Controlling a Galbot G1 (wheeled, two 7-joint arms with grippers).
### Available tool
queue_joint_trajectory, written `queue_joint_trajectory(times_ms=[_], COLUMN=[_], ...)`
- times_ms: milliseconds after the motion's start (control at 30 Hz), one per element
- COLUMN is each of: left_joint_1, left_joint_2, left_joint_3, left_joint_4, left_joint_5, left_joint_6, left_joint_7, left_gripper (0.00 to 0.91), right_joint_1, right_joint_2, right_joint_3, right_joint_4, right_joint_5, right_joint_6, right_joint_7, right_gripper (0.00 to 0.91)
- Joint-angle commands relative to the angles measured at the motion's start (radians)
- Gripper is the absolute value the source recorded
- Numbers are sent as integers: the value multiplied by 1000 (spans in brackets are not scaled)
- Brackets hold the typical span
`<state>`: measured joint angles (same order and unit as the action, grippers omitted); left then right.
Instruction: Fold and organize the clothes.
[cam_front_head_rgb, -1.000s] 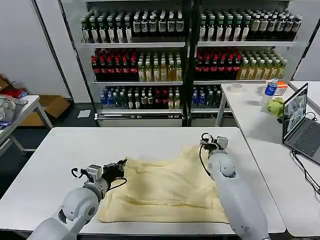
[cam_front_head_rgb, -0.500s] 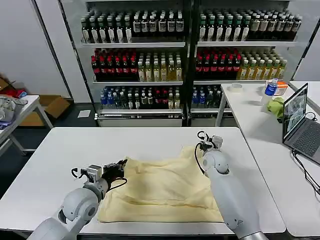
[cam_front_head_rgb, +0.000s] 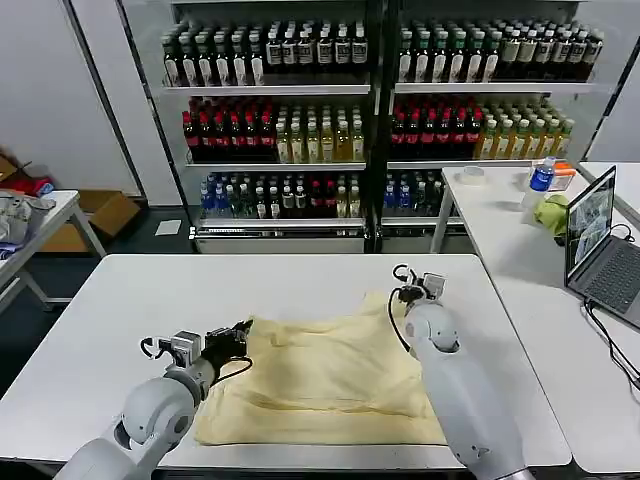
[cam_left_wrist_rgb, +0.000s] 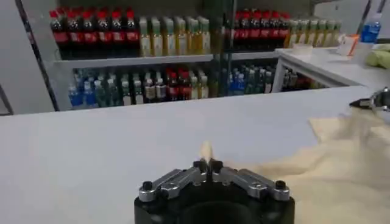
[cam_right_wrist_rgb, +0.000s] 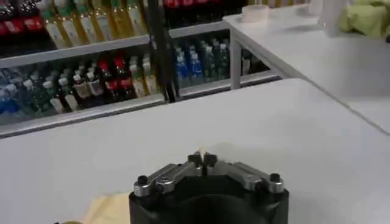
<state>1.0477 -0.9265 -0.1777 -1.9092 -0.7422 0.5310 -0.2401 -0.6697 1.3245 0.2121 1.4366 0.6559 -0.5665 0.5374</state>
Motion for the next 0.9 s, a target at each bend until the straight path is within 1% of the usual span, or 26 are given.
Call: queue_joint_trajectory(times_ms=[33,300,400,533,733,900], left_joint_1=[4,23,36,59,110,167], left_joint_2=[-2,10,12,15,26,36], left_joint_3=[-10,-28,-34,-48,-78,-101], left_joint_4=[-8,-22,-31,-45,-83,-121], left_joint_5=[-3,-8,-8,-8,-8,-6], left_joint_6=[0,-1,0,0,-2,-11], left_joint_7=[0,1,2,2,4,2], left_gripper=[60,71,71,71,60,60], right_joint_1=[-76,-206,-274,-387,-532,-609], right_joint_2=[-73,-131,-146,-166,-180,-180], right_joint_3=[19,61,83,117,170,212], right_joint_4=[202,390,451,540,636,682], right_joint_5=[-22,-26,-27,-53,-84,-94], right_joint_6=[23,68,69,86,105,106], right_joint_7=[-33,-84,-99,-133,-172,-185], right_gripper=[0,0,0,0,0,0])
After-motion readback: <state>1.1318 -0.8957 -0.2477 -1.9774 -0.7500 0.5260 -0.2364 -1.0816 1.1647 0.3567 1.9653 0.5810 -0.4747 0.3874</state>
